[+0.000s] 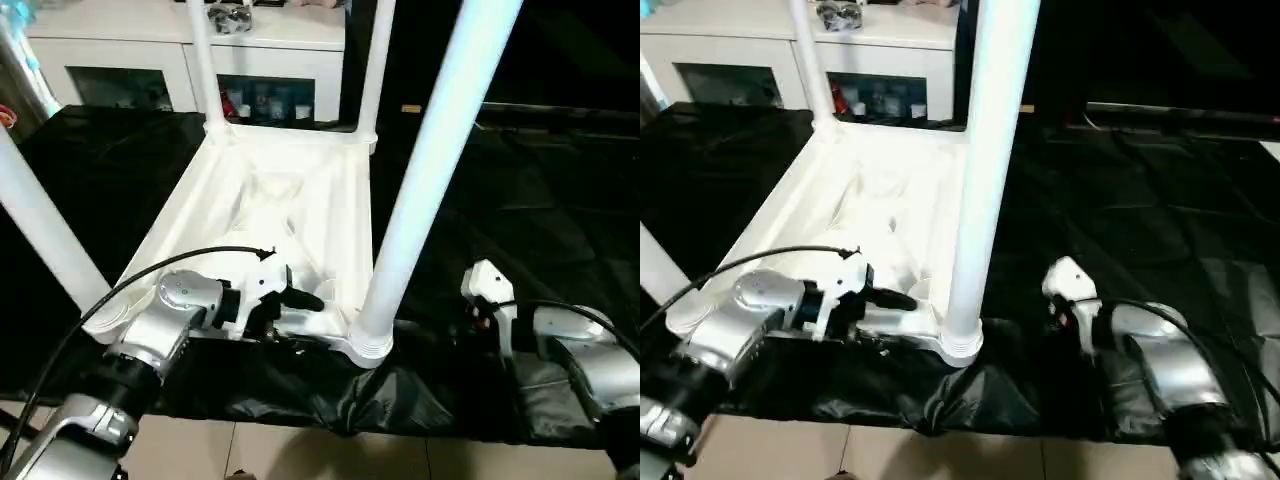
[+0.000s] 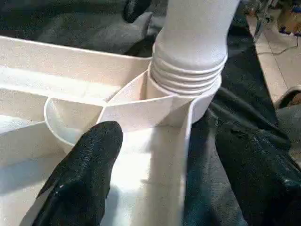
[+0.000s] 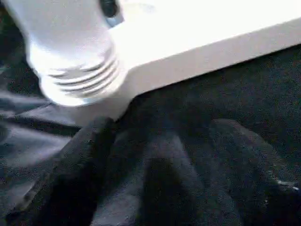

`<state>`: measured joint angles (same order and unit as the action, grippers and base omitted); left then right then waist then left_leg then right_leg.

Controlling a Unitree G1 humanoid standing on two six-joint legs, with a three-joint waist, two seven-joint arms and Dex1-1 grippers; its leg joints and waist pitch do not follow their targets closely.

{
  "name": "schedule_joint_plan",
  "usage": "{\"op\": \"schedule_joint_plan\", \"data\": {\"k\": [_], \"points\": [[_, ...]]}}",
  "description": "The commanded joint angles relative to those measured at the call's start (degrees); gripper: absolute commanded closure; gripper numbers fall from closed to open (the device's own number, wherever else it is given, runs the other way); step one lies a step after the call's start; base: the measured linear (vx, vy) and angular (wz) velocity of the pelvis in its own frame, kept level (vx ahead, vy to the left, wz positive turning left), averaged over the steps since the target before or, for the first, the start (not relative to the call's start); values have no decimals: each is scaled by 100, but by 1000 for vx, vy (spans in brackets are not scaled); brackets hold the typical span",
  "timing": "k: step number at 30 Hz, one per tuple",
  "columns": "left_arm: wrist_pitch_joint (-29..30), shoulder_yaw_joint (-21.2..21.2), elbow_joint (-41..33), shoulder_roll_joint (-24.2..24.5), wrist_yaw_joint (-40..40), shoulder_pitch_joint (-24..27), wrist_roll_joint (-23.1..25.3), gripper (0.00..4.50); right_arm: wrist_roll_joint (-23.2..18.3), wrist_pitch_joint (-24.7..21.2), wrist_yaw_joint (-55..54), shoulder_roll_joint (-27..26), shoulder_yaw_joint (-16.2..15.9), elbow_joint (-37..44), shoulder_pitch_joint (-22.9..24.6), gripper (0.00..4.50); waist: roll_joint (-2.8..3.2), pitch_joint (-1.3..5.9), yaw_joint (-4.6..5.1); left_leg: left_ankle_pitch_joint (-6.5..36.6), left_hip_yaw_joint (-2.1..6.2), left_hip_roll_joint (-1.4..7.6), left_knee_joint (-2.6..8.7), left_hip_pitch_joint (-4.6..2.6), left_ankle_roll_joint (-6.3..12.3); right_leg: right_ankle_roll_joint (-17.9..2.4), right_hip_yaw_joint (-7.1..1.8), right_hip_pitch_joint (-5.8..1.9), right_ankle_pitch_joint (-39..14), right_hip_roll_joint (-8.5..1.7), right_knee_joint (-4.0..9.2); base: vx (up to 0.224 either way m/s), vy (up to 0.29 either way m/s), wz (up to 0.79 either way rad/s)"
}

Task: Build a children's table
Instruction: Rotate table base

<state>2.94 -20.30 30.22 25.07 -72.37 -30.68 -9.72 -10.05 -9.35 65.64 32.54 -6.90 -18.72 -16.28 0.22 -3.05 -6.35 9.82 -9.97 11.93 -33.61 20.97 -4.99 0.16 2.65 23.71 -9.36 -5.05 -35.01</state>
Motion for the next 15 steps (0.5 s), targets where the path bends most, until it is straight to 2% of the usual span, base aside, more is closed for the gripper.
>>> {"op": "schedule_joint_plan", "data": {"k": [1,5,7,11,14,15], "points": [[-101,-65,189,5,-54,-146,126,118,-47,-98,51,98,-2,219,14,56,5,383,-15,1673,-13,64,395,-43,143,-1075,-149,-306,-1782,-204,456,0,0,0],[-401,-58,529,-47,-313,-287,152,159,-82,-237,149,229,19,501,140,13,8,376,-30,1718,-13,66,399,-43,143,-1055,-142,-300,-1919,-211,481,0,0,0],[-615,-87,723,-36,-428,-359,257,161,-79,-339,167,292,14,625,178,3,12,377,-42,1689,-13,61,399,-45,159,-1029,-146,-300,-1892,-201,491,0,0,0],[-640,-117,756,13,-446,-344,340,202,-104,-388,169,327,-1,727,210,0,16,374,-36,1770,-5,74,405,-43,125,-1078,-142,-298,-1902,-224,485,0,0,0],[-574,-121,734,50,-409,-277,399,204,-107,-431,141,353,-25,822,246,0,19,372,-29,1765,2,75,413,-33,123,-1069,-139,-305,-1905,-223,477,0,0,0],[-557,-95,751,26,-360,-253,414,237,-95,-442,133,352,-38,838,255,0,-27,370,-25,1781,-5,75,410,-40,129,-1057,-138,-299,-1962,-224,489,0,0,0]]}}
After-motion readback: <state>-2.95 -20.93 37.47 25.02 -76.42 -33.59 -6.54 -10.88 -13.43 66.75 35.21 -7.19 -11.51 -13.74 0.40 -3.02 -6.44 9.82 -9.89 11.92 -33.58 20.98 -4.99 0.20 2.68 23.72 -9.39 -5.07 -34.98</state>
